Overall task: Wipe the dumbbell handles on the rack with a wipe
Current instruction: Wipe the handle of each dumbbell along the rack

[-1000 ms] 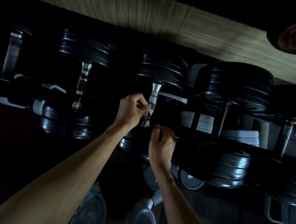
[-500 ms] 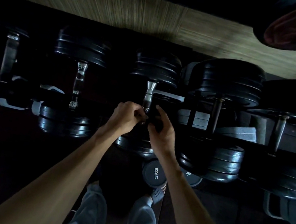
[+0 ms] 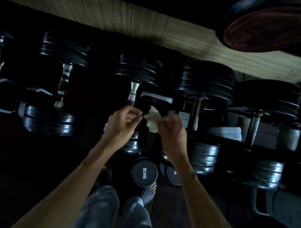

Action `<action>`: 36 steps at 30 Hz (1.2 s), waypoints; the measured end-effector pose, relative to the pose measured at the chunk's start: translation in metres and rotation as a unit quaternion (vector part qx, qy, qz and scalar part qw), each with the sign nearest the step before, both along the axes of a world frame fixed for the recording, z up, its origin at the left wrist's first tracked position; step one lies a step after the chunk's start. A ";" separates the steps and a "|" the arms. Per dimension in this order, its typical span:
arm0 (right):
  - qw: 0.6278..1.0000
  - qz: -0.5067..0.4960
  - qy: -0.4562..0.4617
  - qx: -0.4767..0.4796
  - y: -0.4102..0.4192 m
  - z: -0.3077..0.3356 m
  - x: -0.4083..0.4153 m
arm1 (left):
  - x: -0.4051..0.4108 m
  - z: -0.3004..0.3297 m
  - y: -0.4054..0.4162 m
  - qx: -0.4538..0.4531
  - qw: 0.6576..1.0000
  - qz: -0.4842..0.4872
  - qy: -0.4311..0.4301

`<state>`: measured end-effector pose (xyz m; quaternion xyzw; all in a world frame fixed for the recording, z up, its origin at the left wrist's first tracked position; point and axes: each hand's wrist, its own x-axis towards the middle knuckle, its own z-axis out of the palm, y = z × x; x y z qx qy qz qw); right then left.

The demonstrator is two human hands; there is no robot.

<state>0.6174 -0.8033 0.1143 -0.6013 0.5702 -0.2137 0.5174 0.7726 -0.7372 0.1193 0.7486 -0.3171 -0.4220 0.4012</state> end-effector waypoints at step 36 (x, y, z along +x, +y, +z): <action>0.969 0.154 0.169 0.098 -0.119 -0.036 -0.109 | -0.177 -0.026 -0.073 0.063 0.970 0.127 -0.196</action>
